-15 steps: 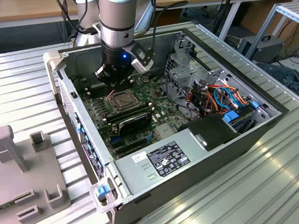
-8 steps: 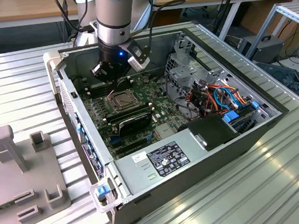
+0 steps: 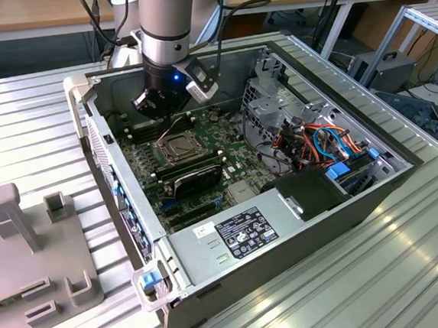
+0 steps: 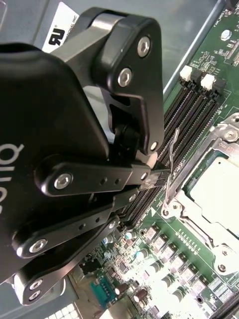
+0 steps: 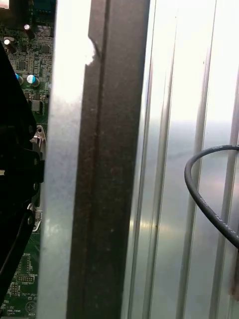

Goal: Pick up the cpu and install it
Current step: 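Install the first cpu locking lever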

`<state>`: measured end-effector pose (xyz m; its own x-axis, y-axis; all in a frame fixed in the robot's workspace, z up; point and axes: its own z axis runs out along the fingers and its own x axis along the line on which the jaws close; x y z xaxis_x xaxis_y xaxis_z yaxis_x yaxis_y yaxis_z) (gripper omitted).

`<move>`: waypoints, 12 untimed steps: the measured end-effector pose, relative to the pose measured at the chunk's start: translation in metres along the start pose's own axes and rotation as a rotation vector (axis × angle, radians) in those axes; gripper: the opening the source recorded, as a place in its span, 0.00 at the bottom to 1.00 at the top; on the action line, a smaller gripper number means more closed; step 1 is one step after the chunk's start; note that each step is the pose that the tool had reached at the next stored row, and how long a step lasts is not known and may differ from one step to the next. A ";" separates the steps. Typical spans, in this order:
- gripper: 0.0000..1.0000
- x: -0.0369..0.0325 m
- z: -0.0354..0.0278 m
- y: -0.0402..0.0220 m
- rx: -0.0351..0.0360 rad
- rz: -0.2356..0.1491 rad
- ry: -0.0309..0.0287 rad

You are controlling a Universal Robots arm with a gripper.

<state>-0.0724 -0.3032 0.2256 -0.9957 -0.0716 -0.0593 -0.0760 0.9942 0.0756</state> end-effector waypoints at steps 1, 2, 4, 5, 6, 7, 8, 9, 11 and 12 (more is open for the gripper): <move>0.11 0.0000 0.0001 0.0001 0.0000 0.000 0.0000; 0.11 0.0000 0.0004 0.0001 0.0000 0.000 0.0001; 0.11 -0.0004 0.0009 0.0000 0.0000 0.000 0.0000; 0.11 -0.0008 0.0014 -0.0002 -0.0001 0.000 0.0000; 0.11 -0.0014 0.0022 -0.0005 0.0000 0.000 0.0000; 0.11 -0.0020 0.0030 -0.0008 0.0000 0.000 0.0001; 0.11 -0.0022 0.0032 -0.0009 0.0001 0.000 0.0001; 0.11 -0.0022 0.0032 -0.0009 0.0003 0.000 0.0002; 0.11 -0.0022 0.0034 -0.0009 0.0001 0.000 0.0001; 0.11 -0.0026 0.0037 -0.0009 -0.0001 0.000 -0.0001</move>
<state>-0.0695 -0.3036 0.2220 -0.9957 -0.0715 -0.0594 -0.0759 0.9942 0.0758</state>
